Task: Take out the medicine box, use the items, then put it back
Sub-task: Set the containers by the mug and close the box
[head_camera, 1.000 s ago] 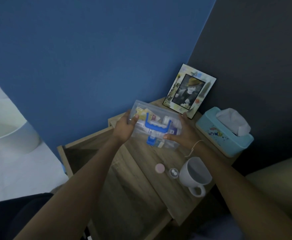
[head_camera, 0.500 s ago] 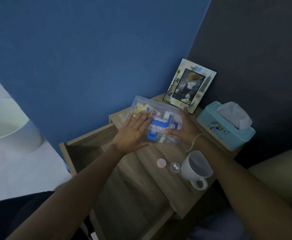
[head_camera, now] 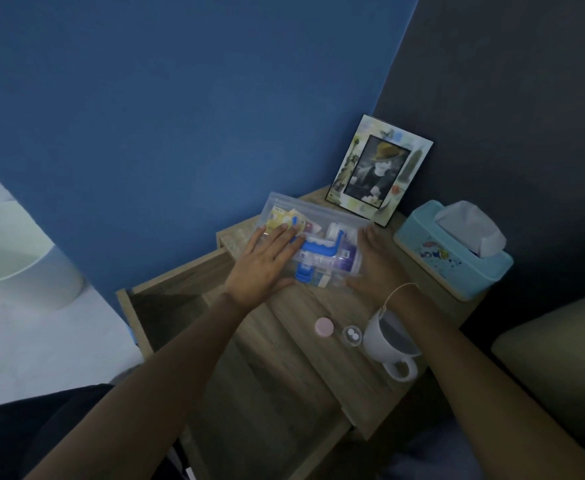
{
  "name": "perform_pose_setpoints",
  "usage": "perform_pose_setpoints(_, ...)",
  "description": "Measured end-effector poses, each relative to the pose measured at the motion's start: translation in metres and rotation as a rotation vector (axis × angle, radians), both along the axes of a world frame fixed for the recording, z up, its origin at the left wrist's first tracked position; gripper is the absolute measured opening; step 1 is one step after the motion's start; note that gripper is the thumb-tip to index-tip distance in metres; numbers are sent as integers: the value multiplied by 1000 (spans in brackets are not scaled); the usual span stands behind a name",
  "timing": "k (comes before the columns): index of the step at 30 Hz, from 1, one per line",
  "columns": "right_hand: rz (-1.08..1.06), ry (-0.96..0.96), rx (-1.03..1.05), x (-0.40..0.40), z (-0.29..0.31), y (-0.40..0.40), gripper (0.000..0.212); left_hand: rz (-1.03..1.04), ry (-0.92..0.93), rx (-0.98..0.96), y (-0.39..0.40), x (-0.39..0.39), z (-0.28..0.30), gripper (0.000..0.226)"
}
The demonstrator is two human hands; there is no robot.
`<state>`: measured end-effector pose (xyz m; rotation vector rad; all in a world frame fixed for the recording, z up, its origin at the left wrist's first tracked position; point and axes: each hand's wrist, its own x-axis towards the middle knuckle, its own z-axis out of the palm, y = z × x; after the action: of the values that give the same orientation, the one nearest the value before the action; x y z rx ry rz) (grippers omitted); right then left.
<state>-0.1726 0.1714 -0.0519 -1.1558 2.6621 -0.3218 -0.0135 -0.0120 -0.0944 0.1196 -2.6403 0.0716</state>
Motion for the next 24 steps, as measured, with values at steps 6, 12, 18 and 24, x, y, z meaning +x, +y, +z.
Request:
perform_pose_setpoints(6, 11, 7, 0, 8, 0, 0, 116, 4, 72, 98, 4, -1, 7, 59)
perform_pose_setpoints(12, -8, -8, -30, 12, 0, -1, 119, 63, 105, 312, 13, -7, 13, 45)
perform_pose_setpoints(18, 4, -3, -13, 9, 2, 1, 119, 75, 75, 440, 10, -11, 26, 48)
perform_pose_setpoints(24, 3, -1, -2, 10, 5, 2, 116, 82, 66, 379, 12, -11, 27, 44)
